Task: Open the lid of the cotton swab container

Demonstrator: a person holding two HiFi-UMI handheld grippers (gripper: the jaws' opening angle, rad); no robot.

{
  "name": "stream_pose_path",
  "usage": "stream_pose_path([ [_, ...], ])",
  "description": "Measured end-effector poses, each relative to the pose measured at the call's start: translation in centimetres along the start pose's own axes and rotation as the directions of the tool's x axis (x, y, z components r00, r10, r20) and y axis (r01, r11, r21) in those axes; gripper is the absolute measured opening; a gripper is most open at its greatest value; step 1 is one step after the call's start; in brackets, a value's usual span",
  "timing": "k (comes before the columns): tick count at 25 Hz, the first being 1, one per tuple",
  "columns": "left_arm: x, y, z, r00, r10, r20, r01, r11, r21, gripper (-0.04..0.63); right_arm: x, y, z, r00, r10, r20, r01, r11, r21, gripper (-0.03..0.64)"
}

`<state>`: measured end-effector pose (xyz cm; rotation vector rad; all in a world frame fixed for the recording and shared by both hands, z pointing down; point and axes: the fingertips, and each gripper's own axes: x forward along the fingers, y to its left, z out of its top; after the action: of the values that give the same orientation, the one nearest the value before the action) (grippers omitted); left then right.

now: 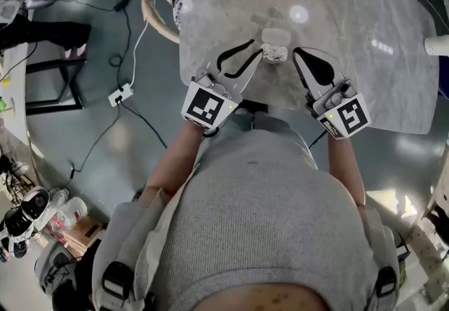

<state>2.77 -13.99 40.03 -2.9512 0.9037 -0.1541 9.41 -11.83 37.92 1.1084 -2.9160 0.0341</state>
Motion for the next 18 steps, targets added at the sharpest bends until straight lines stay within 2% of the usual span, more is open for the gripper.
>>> stream_pose_path([
  [5,-0.2,0.0,0.7,1.000,0.014,0.009,-0.014,1.000,0.018,0.060,0.3,0.6,1.0,1.000,-0.001,0.006,0.001,1.000,-0.019,0.003],
  [10,-0.5,0.2,1.1,0.999,0.035,0.018,-0.035,0.999,0.021,0.001,0.5,0.9,1.2,1.000,0.001,0.011,0.000,1.000,-0.020,0.003],
  [18,-0.9,0.0,1.5,0.999,0.042,0.015,-0.043,0.999,0.034,0.000,0.2,1.1,1.4,1.000,-0.016,0.019,0.016,1.000,-0.003,0.002],
])
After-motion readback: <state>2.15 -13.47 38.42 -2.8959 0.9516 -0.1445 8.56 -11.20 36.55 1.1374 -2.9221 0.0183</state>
